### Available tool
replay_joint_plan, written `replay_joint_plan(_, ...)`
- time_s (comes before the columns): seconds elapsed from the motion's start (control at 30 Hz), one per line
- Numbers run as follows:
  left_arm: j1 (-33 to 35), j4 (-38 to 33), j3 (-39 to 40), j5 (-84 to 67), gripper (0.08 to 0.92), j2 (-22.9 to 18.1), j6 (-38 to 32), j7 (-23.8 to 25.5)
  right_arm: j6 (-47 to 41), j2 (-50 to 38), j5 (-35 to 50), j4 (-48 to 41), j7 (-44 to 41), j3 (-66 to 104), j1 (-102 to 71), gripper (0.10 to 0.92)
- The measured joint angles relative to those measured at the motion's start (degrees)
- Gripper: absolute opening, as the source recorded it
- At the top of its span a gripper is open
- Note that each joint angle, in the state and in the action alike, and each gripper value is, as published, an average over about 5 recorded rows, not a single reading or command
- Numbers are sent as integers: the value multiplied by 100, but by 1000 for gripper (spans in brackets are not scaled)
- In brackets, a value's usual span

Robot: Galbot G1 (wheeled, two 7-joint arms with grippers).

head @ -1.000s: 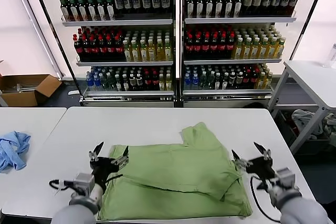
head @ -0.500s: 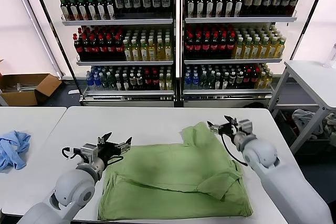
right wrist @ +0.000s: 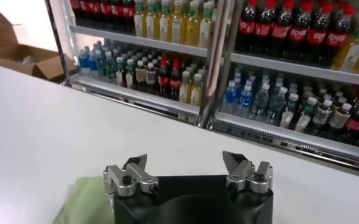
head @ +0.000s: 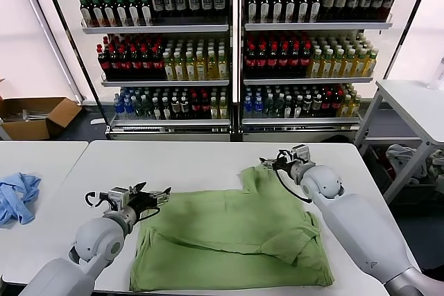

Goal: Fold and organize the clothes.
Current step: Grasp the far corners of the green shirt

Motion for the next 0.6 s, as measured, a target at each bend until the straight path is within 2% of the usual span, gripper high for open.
replay_joint_plan(0.6, -57, 545, -100, -113, 823, -126, 29, 199, -51, 111, -283, -118, -136, 91, -294, 804)
